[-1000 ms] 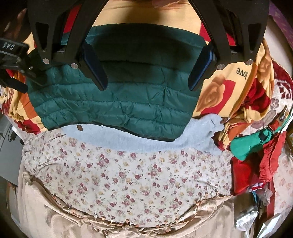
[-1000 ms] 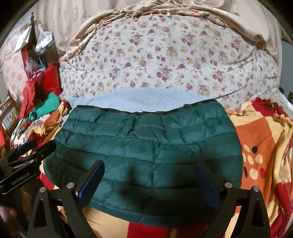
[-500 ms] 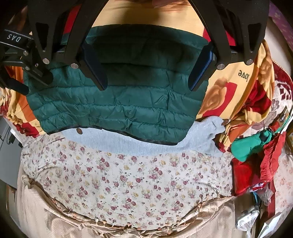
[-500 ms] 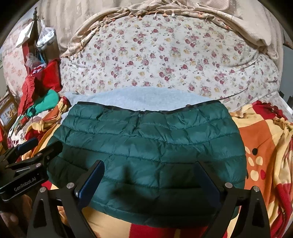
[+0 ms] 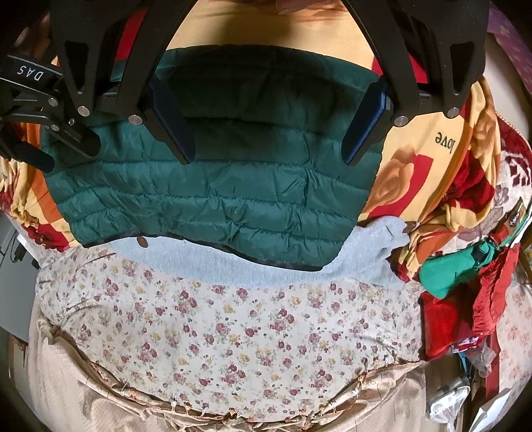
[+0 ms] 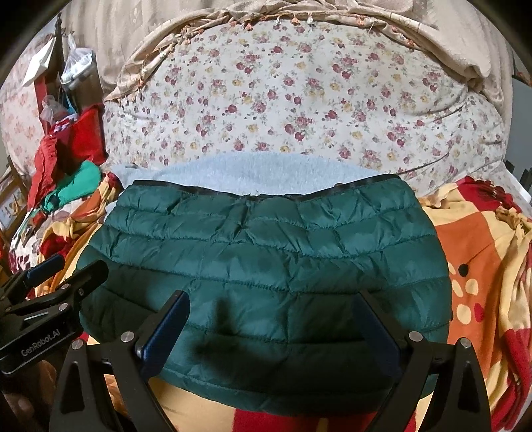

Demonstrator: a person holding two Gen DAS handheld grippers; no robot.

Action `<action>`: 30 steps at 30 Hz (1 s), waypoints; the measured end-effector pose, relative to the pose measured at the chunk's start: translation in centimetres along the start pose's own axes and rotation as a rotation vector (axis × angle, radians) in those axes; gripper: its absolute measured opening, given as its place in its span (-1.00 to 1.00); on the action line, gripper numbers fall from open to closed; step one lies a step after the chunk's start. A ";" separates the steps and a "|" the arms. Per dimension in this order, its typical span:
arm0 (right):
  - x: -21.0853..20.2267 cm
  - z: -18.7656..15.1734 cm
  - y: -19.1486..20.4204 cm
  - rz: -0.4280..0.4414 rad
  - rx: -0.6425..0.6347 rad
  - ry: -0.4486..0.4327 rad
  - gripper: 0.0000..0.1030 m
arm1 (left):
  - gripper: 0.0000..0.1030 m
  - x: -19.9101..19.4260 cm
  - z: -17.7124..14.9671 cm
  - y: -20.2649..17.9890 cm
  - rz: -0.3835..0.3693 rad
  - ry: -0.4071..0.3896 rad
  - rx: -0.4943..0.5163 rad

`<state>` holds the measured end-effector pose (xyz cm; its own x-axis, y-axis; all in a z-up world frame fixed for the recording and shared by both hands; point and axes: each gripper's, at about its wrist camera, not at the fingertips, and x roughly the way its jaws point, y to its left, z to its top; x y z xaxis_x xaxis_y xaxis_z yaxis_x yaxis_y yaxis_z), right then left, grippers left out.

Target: Fold large clothes

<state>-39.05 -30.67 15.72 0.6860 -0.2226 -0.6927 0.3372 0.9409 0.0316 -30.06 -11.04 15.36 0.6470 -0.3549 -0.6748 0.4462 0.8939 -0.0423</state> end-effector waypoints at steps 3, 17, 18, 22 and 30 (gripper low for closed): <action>0.3 0.0 0.1 0.000 -0.002 0.005 0.89 | 0.74 0.1 -0.1 0.0 0.000 0.002 -0.003; 1.1 -0.1 0.2 0.001 0.014 0.020 0.89 | 0.74 1.2 -0.4 0.0 0.001 0.023 0.000; 1.2 -0.1 0.1 0.002 0.016 0.020 0.89 | 0.74 1.2 -0.4 -0.1 0.000 0.026 0.000; 1.2 0.0 0.0 0.002 0.017 0.020 0.90 | 0.74 1.6 -0.5 0.0 0.005 0.034 -0.003; 1.5 0.0 -0.2 0.005 0.025 0.032 0.90 | 0.74 1.8 -0.5 0.1 0.004 0.040 -0.007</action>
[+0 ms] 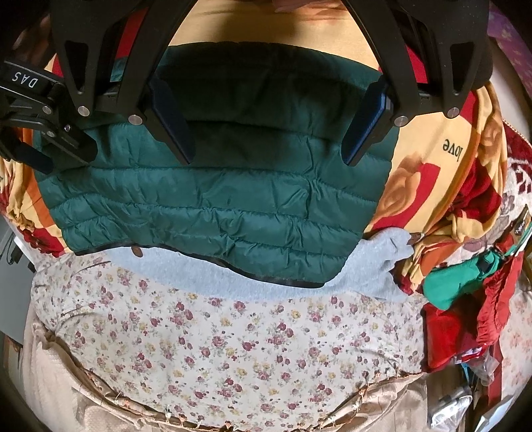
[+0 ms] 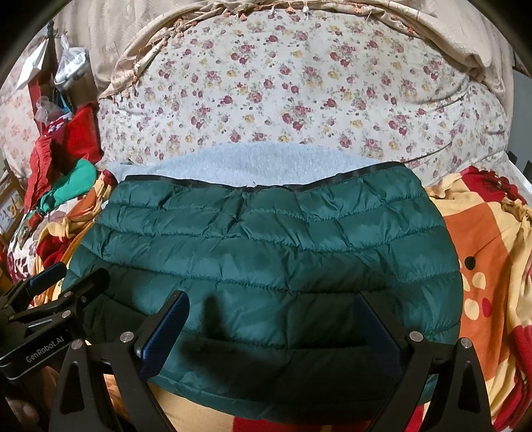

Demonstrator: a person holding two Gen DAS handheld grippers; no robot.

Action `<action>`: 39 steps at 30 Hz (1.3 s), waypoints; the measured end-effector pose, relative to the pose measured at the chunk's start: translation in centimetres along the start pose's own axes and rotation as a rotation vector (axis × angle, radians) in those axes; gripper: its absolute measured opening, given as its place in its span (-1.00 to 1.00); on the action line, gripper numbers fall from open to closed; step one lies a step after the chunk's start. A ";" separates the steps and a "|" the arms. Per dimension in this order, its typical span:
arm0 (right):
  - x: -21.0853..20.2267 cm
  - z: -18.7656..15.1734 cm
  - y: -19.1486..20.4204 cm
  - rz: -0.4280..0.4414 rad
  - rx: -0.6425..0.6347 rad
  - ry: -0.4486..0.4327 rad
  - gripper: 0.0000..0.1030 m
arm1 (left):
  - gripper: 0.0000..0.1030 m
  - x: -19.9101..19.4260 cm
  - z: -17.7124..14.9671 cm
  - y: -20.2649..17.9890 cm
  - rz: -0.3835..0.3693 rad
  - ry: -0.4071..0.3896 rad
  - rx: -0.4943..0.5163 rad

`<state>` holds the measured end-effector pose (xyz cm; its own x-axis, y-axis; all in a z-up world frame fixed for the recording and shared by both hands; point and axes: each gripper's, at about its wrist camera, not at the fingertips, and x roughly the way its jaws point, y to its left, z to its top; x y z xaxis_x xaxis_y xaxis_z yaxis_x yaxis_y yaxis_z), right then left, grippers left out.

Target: Fold large clothes

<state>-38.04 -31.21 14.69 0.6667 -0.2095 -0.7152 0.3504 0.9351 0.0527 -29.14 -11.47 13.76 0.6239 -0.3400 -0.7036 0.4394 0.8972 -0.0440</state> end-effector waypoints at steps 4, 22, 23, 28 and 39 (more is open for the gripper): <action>0.0 0.0 0.1 -0.002 0.000 0.000 0.90 | 0.74 0.0 0.0 -0.1 0.000 0.000 0.002; 0.2 0.4 0.1 -0.006 -0.007 -0.006 0.90 | 0.74 0.2 0.2 -0.3 0.005 -0.005 0.005; 0.2 0.5 0.2 -0.007 -0.009 -0.008 0.90 | 0.74 0.2 0.2 -0.2 0.007 -0.004 0.006; 0.3 0.6 0.4 -0.006 -0.013 -0.002 0.90 | 0.74 0.3 0.3 -0.3 0.006 0.004 0.005; 0.6 0.6 0.6 -0.003 -0.014 0.005 0.90 | 0.74 0.5 0.0 -0.3 0.002 0.009 0.013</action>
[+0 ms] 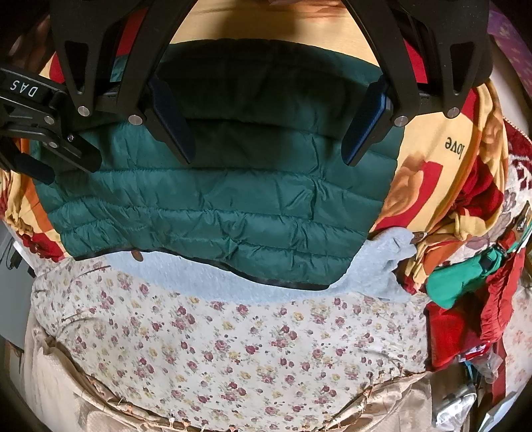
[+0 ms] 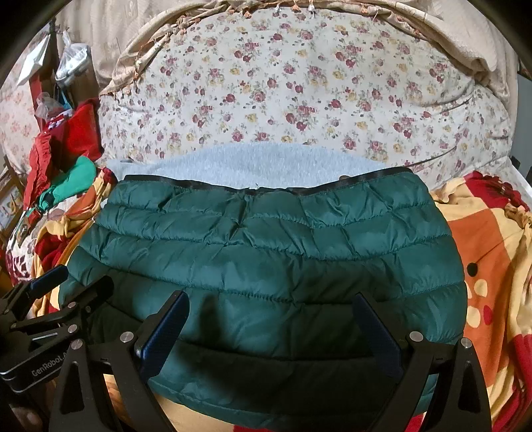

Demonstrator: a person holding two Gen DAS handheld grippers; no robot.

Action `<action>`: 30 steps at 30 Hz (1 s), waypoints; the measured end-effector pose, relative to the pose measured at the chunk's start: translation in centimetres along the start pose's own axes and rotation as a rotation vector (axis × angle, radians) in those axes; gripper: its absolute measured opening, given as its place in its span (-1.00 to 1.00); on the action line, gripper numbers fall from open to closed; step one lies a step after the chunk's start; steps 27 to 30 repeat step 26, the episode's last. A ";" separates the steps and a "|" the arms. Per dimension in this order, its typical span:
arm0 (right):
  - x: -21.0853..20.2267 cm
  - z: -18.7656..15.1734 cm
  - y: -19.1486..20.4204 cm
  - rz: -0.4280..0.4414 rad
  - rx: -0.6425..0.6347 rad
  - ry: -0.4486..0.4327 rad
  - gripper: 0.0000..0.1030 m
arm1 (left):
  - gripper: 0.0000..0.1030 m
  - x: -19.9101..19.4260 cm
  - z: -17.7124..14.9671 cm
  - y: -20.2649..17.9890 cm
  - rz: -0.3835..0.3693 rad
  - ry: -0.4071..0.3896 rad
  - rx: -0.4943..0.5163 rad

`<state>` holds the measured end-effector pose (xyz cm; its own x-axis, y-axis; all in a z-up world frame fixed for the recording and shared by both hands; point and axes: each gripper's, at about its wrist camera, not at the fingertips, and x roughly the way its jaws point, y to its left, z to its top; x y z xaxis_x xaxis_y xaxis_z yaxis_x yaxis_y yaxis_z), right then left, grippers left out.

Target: Fold large clothes

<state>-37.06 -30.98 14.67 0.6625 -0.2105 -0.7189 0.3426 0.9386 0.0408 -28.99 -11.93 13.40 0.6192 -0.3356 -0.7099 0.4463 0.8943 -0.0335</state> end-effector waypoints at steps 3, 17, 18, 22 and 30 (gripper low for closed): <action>0.1 0.0 0.0 0.002 0.001 0.001 0.90 | 0.74 0.0 0.0 -0.1 0.000 0.001 0.000; 0.5 -0.3 0.3 0.001 -0.003 0.010 0.90 | 0.74 0.4 -0.1 -0.5 -0.005 0.014 0.008; 0.5 -0.3 0.3 0.000 -0.004 0.011 0.90 | 0.74 0.4 -0.2 -0.5 -0.007 0.017 0.010; 0.7 -0.3 0.2 0.003 -0.006 0.018 0.90 | 0.74 0.5 -0.1 -0.6 -0.027 0.017 0.023; 0.8 -0.2 0.1 0.006 0.000 0.019 0.90 | 0.74 0.3 -0.1 -0.4 -0.041 0.004 0.028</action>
